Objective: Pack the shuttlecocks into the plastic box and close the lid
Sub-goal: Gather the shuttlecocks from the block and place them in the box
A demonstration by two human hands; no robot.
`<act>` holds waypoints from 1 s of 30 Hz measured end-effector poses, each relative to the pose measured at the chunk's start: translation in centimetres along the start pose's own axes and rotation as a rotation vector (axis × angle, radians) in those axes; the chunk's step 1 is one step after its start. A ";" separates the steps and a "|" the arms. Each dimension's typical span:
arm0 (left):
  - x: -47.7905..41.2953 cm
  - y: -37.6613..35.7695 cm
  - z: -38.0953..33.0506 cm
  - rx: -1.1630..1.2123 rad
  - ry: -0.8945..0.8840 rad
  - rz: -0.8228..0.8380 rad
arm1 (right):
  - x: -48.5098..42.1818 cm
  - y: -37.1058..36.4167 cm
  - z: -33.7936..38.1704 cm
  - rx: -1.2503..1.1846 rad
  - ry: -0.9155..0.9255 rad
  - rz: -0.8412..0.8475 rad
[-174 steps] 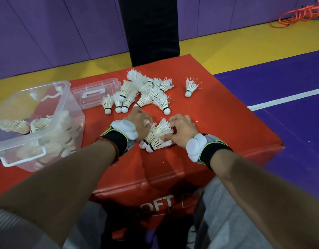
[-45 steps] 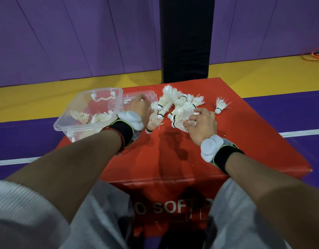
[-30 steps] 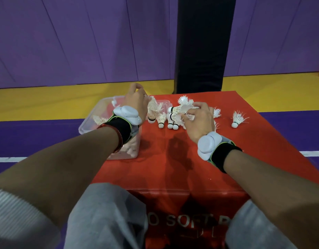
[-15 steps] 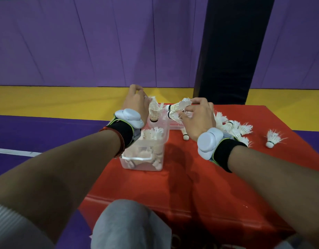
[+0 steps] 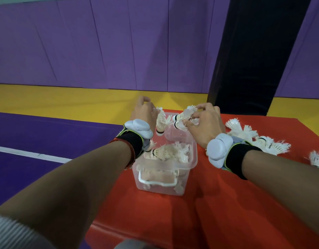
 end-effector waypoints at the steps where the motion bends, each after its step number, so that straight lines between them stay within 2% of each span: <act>1: -0.5 -0.7 0.4 -0.002 -0.002 0.006 | -0.4 -1.0 0.0 0.007 0.007 0.011; 8: -2.1 -4.0 2.5 -0.039 -0.095 0.090 | -2.1 -4.7 -0.4 0.038 0.016 0.072; 18: -2.4 -6.8 4.2 -0.154 -0.051 0.201 | -2.3 -6.5 -1.3 -0.026 -0.084 0.162; 30: -1.9 -3.1 0.8 -0.155 -0.098 0.124 | -1.7 -2.5 -0.1 -0.047 -0.067 0.138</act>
Point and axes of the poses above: each hand's wrist, its own x-axis away from the middle knuckle, its own y-axis out of the back of the hand, z = x × y, the point moved 7 cm from there along -x, towards the middle knuckle, and after that the axes turned 14 degrees about -z, right-handed, at the moved point
